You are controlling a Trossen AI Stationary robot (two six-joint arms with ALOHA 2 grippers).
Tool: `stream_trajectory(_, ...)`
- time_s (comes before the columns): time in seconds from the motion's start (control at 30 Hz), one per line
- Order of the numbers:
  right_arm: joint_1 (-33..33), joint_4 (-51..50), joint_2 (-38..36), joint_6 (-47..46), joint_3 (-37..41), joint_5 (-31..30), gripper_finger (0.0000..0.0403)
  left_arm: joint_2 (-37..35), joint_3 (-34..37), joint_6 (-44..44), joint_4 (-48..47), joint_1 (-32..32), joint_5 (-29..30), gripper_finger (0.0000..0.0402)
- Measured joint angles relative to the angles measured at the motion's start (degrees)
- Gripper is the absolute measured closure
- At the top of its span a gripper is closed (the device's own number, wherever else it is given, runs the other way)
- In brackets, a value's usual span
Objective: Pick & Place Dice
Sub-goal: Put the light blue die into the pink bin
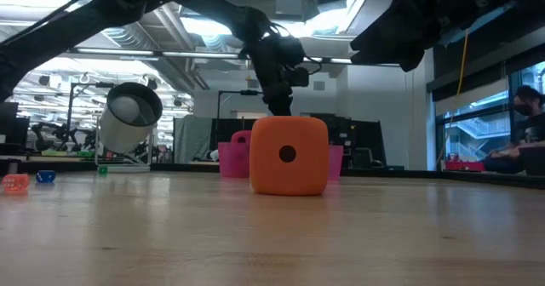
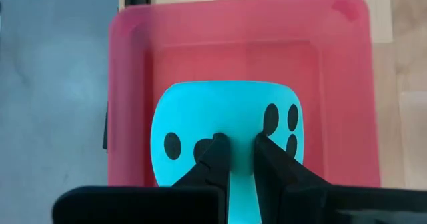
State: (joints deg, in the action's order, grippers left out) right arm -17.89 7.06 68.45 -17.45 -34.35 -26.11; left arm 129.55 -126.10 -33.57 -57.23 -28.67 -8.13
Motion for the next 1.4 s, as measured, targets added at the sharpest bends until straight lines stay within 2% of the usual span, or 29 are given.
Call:
stream_trajectory(0.23, 0.00, -0.41, 0.00, -0.35, 0.00, 0.00, 0.0197, 0.77, -0.09, 1.25, 0.21, 0.07, 5.71, 0.0360)
stream_trajectory(0.97, 0.02, -0.88, 0.00, -0.57, 0.00, 0.07, 0.0197, 0.55, -0.22, 2.96, -0.68, 0.46, 5.17, 0.0232)
stream_trajectory(1.27, 0.00, -0.91, 0.00, -0.13, 0.00, 0.17, 0.0197, 0.46, -8.19, 3.67, -4.98, 1.22, 4.98, 0.0222)
stream_trajectory(1.4, 0.01, -0.93, 0.00, -0.13, 0.00, 0.20, 0.0197, -0.09, -8.90, 4.01, -5.77, 1.50, 2.93, 0.0224)
